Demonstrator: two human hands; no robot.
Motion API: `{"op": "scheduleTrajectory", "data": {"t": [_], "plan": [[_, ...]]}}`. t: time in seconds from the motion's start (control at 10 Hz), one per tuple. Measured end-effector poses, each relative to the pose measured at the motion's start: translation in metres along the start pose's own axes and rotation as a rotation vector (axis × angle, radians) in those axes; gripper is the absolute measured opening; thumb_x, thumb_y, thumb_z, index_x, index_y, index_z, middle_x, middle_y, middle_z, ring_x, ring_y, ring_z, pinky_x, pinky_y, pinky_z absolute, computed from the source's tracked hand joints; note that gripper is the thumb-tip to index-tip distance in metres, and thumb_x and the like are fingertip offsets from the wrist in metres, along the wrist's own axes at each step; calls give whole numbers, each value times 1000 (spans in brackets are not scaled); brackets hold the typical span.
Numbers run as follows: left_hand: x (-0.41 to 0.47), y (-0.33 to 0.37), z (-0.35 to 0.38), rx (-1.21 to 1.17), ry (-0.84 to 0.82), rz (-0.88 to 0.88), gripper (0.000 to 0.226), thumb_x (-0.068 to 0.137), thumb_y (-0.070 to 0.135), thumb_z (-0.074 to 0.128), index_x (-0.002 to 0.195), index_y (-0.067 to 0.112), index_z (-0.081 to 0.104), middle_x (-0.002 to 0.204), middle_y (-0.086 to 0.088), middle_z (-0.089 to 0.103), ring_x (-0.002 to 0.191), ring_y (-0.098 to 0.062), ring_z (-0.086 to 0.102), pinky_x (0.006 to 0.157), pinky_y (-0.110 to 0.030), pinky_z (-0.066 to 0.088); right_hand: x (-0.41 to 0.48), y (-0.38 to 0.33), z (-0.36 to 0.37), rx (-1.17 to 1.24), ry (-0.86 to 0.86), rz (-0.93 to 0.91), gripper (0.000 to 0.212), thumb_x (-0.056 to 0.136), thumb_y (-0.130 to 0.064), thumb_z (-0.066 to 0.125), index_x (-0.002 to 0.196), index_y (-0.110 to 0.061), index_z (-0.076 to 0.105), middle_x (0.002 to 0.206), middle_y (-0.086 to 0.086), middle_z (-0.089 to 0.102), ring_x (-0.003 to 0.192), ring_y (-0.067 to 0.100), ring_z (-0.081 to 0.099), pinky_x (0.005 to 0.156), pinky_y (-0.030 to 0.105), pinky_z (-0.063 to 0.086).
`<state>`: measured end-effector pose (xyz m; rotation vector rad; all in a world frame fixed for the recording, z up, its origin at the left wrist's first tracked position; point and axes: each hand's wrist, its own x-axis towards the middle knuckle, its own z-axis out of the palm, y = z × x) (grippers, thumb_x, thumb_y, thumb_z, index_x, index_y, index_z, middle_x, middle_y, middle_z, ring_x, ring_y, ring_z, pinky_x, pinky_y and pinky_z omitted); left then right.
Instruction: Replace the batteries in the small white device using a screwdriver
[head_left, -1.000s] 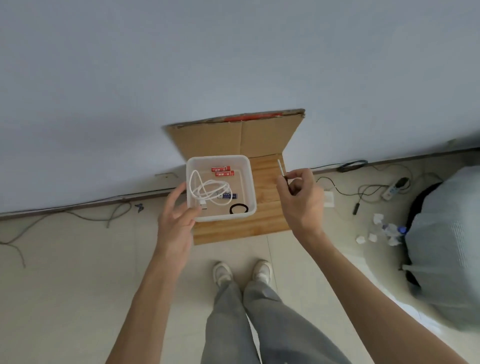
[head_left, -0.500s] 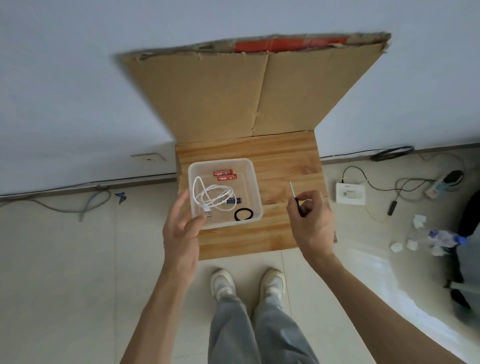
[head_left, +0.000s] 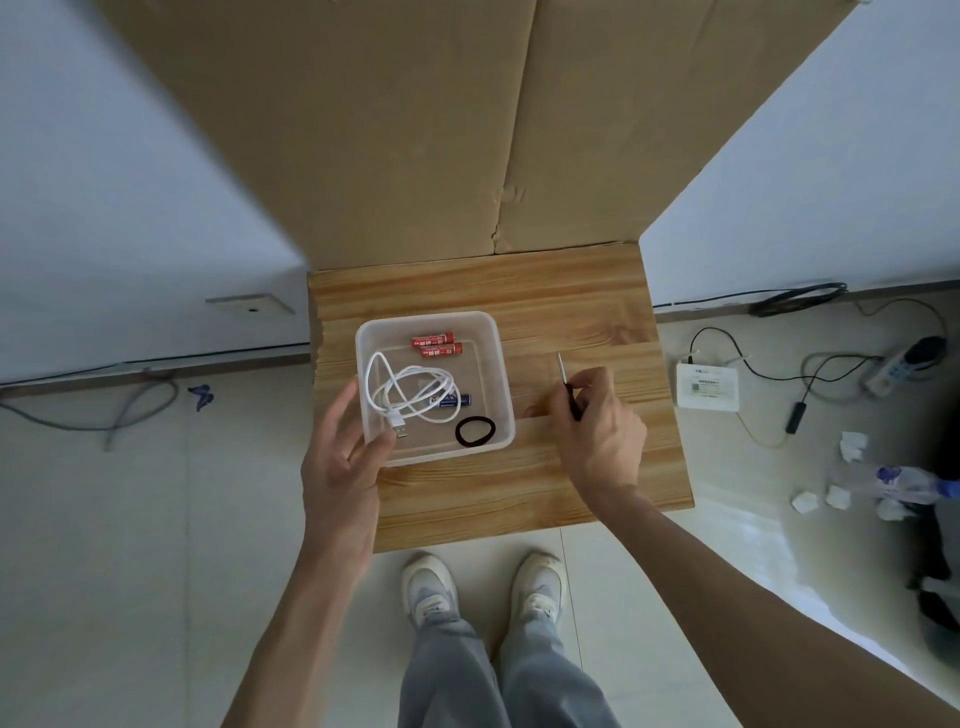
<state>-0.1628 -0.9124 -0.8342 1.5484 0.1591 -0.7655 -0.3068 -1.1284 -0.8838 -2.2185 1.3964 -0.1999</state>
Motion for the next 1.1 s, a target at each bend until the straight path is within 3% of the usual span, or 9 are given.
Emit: {"op": "scheduleTrajectory", "data": {"t": [0.2, 0.4, 0.7, 0.9, 1.0, 1.1], "plan": [[6, -8, -7, 78, 14, 16, 66, 97, 19, 80, 154, 41, 54, 141, 8, 73, 134, -10, 66, 116, -46, 47, 0, 10, 10, -116, -24, -14, 31, 107, -47, 56, 109, -16, 57, 73, 3, 73, 62, 33, 70, 62, 37, 45], [4, -11, -5, 114, 27, 61, 64, 101, 15, 75, 157, 34, 51, 141, 8, 73, 133, -11, 67, 111, -39, 49, -1, 4, 17, -88, 64, -71, 27, 101, -39, 67, 97, -13, 60, 78, 1, 68, 79, 27, 65, 62, 37, 47], [1, -16, -3, 233, 72, 129, 60, 104, 26, 72, 159, 35, 50, 137, 8, 74, 127, -7, 70, 104, -32, 54, -2, 12, 25, -100, 118, -167, 25, 101, -33, 69, 94, -12, 58, 89, 5, 61, 86, 27, 54, 83, 44, 49], [-4, -7, -10, 277, 62, 66, 67, 99, 39, 78, 159, 42, 49, 136, 10, 75, 127, -6, 69, 106, -36, 53, -6, 11, 10, -43, 36, -99, 32, 101, -43, 68, 106, -13, 60, 99, 2, 61, 93, 24, 55, 89, 43, 52], [-14, 9, -14, 389, 54, -33, 75, 90, 65, 78, 157, 51, 47, 137, 10, 74, 126, -8, 69, 109, -44, 54, -20, 2, -16, -26, -30, -88, 38, 101, -40, 70, 122, -9, 63, 113, 7, 66, 105, 29, 60, 94, 46, 54], [-25, 41, -11, 638, 41, -81, 76, 91, 78, 65, 158, 46, 48, 146, 3, 68, 127, -12, 62, 111, -46, 49, -20, -14, -45, -87, -206, -13, 58, 103, -48, 65, 142, -6, 58, 134, 13, 64, 125, 34, 59, 107, 46, 50]]}}
